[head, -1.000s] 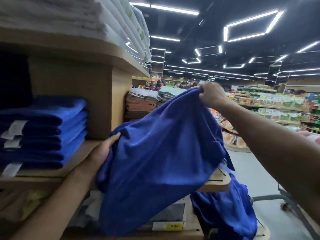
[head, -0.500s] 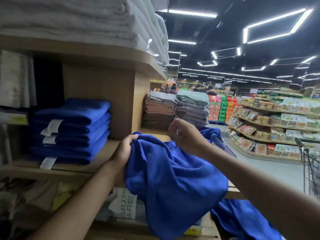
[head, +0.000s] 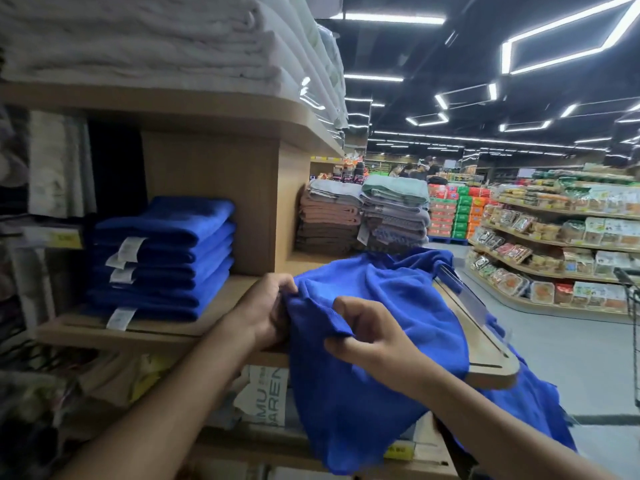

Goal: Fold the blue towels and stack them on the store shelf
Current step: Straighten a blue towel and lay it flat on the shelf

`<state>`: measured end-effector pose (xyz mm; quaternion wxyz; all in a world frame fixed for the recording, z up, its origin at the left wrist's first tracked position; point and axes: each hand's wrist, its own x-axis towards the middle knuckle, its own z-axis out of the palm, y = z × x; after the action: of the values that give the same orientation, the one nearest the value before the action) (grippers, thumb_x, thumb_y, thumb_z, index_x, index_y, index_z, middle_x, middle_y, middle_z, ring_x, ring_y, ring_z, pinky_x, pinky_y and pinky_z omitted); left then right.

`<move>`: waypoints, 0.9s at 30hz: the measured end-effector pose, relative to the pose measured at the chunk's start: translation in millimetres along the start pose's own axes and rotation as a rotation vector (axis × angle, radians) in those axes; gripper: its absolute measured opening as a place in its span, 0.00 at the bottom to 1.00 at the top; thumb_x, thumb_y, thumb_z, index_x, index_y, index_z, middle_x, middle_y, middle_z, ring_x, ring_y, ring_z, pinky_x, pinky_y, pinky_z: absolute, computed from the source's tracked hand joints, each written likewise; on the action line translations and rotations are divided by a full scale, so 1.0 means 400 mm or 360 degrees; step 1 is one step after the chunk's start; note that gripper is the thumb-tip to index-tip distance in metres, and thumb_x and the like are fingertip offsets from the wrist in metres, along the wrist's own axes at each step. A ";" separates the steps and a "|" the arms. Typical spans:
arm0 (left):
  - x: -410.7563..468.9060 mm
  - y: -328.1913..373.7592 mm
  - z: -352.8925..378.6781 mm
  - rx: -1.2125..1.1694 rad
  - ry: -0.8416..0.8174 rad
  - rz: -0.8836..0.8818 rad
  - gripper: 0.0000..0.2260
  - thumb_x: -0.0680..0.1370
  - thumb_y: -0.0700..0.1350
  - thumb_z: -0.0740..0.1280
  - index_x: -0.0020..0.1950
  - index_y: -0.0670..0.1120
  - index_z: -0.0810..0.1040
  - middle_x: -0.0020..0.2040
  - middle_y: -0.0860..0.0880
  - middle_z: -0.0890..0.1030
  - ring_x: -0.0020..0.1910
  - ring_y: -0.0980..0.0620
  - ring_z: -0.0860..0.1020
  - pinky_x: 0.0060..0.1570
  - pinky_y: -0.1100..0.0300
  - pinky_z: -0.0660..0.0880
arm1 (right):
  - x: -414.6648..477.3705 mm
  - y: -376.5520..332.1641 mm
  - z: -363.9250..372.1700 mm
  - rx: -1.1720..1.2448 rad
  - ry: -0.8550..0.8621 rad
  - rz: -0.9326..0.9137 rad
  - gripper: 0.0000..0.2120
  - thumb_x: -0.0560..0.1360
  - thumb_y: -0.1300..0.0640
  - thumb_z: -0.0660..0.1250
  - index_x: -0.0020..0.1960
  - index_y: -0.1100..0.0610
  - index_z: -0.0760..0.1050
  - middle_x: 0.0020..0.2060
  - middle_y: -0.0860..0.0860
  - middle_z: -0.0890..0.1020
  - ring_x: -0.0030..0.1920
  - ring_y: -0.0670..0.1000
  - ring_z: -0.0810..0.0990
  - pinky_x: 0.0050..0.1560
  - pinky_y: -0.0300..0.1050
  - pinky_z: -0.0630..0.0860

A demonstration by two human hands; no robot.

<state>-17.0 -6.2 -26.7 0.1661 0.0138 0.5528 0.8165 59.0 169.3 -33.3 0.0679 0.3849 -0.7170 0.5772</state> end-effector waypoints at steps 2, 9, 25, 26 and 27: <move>0.028 0.036 0.000 0.0191 -0.0020 -0.0079 0.15 0.75 0.44 0.58 0.31 0.42 0.76 0.27 0.46 0.76 0.23 0.50 0.74 0.25 0.66 0.69 | -0.005 0.008 -0.026 0.0069 -0.0073 0.0041 0.14 0.73 0.69 0.68 0.37 0.56 0.66 0.31 0.48 0.67 0.33 0.45 0.64 0.32 0.40 0.62; 0.157 0.080 -0.020 0.0985 0.0342 -0.0043 0.08 0.78 0.48 0.71 0.43 0.45 0.78 0.37 0.44 0.79 0.33 0.49 0.78 0.31 0.62 0.71 | 0.007 0.057 -0.112 0.0400 0.0299 0.0520 0.10 0.80 0.53 0.69 0.43 0.55 0.81 0.40 0.52 0.84 0.40 0.48 0.81 0.39 0.39 0.76; 0.241 0.159 0.037 0.2189 0.0322 0.0483 0.09 0.79 0.49 0.67 0.43 0.50 0.85 0.43 0.52 0.85 0.38 0.52 0.81 0.36 0.60 0.79 | 0.007 0.068 -0.130 0.0675 0.0275 0.0533 0.10 0.73 0.60 0.65 0.34 0.56 0.80 0.34 0.54 0.83 0.36 0.49 0.82 0.36 0.39 0.75; 0.270 0.156 0.060 0.2213 0.0364 0.0642 0.07 0.77 0.47 0.67 0.45 0.51 0.86 0.44 0.52 0.85 0.41 0.52 0.82 0.41 0.59 0.80 | 0.006 0.071 -0.132 0.0677 0.0250 0.0500 0.11 0.75 0.60 0.66 0.35 0.54 0.80 0.35 0.52 0.84 0.36 0.48 0.82 0.36 0.37 0.75; 0.299 0.153 0.085 0.2265 0.0347 0.0755 0.08 0.76 0.46 0.68 0.48 0.52 0.87 0.47 0.53 0.86 0.46 0.53 0.82 0.48 0.59 0.80 | 0.007 0.072 -0.132 0.0665 0.0240 0.0479 0.11 0.76 0.61 0.66 0.36 0.54 0.80 0.35 0.51 0.84 0.36 0.47 0.82 0.36 0.36 0.75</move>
<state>-138.6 38.3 23.0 -0.1184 0.1555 0.9419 0.2732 20.6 215.7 -37.1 -0.0463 0.2354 -0.6245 0.7433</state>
